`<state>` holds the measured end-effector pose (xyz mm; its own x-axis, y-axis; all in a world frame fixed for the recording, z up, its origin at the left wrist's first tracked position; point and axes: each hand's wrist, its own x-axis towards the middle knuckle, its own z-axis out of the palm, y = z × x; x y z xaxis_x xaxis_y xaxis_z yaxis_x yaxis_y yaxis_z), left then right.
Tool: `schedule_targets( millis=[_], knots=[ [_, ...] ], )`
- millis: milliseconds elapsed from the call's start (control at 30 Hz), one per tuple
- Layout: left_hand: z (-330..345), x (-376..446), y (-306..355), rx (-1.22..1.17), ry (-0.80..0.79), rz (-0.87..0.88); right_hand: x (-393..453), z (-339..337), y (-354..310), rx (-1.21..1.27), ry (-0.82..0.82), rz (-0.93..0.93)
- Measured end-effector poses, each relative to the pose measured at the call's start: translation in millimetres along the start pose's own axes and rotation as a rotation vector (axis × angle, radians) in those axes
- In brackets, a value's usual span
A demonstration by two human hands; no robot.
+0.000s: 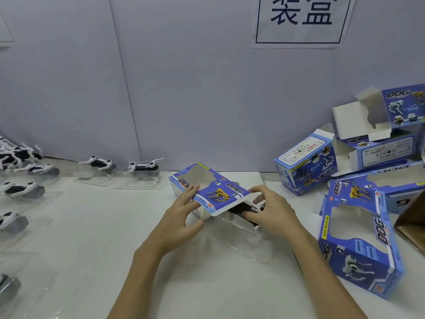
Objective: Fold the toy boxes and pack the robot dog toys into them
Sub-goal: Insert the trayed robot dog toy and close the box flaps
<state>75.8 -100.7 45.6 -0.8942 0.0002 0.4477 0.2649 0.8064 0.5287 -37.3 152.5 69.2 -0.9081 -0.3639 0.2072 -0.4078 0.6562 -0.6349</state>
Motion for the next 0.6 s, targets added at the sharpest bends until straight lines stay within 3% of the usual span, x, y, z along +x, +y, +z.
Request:
schedule_targets(
  millis=[133,400,500,600],
  knots=[
    [14,1,3,0.150,0.059,0.082,-3,5,-3,0.052,0.043,0.038],
    [28,5,17,0.193,0.158,0.267,-2,18,-9,0.168,0.184,0.081],
    [34,5,20,0.155,0.114,0.274,5,25,-6,0.416,0.336,0.102],
    [33,2,22,0.043,0.096,0.187,10,30,-4,0.863,0.405,0.190]
  ],
)
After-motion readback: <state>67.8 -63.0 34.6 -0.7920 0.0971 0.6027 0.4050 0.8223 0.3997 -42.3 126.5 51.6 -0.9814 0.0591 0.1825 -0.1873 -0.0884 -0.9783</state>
